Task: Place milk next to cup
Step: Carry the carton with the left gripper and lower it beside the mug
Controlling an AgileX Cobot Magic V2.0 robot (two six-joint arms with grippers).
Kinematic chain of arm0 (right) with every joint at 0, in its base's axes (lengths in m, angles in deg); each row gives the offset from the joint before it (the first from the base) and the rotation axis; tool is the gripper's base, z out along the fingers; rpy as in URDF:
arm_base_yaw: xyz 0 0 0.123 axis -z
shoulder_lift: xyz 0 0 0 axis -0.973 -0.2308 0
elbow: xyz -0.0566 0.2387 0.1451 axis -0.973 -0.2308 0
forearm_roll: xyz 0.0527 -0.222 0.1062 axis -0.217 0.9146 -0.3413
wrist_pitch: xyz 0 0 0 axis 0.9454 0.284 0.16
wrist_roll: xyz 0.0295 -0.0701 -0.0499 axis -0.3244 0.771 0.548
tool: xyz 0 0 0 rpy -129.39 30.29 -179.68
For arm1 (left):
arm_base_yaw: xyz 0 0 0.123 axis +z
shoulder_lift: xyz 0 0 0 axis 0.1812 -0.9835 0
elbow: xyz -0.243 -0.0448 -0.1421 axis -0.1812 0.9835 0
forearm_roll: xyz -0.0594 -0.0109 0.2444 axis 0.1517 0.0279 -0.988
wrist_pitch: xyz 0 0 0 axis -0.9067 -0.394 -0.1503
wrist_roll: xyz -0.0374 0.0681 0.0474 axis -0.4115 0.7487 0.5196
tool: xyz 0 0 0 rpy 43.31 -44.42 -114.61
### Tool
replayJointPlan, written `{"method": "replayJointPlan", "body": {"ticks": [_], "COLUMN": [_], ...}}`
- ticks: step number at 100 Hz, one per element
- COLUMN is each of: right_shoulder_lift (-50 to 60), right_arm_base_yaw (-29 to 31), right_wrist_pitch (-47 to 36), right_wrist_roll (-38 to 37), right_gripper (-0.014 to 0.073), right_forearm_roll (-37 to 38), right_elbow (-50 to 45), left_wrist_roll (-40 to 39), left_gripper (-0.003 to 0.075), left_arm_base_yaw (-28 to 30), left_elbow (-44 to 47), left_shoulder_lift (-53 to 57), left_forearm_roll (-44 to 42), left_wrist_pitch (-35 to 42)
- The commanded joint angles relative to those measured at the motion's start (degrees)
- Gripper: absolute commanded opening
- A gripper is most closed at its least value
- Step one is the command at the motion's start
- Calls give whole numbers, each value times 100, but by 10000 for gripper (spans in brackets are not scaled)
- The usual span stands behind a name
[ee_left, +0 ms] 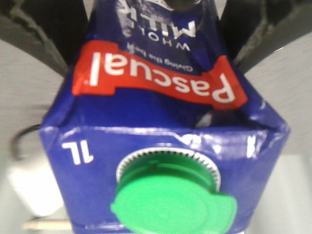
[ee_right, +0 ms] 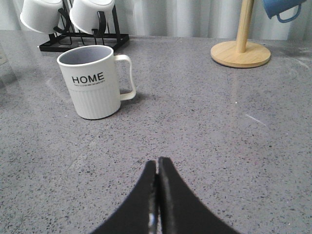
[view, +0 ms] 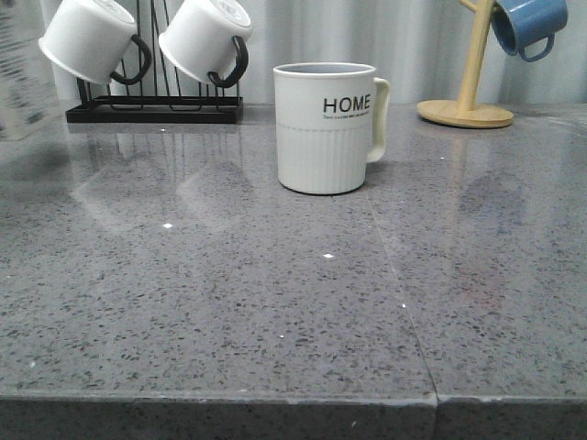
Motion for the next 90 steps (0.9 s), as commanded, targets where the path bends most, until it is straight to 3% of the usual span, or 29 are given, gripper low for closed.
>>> {"method": "replayJointPlan", "body": {"ticks": [1, 16, 37, 72, 80, 90], "right_shoulder_lift": [-55, -55, -55, -55, -55, -55], "right_arm_base_yaw": [23, 23, 23, 23, 23, 23], "right_wrist_pitch": [-432, -432, -432, -432, -432, -432], "right_wrist_roll": [-2, -2, -2, -2, -2, -2], "right_gripper": [-66, -66, -66, -66, -66, -66], "right_forearm_roll": [12, 12, 12, 12, 12, 12], "right_elbow": [133, 133, 133, 133, 133, 133], "left_wrist_roll": [-51, -51, -51, -12, -12, -12], "left_gripper": [291, 291, 291, 300, 365, 596], "left_arm_base_yaw": [-476, -1264, -1915, -2114, -2114, -2114], "left_elbow": [-323, -604, -1061, -1292, -1292, -1292], "left_shoulder_lift": [130, -168, -881, -1489, -1489, -1489], "left_forearm_roll": [23, 23, 23, -30, -30, 77], "left_wrist_pitch": [456, 456, 467, 671, 681, 652]}}
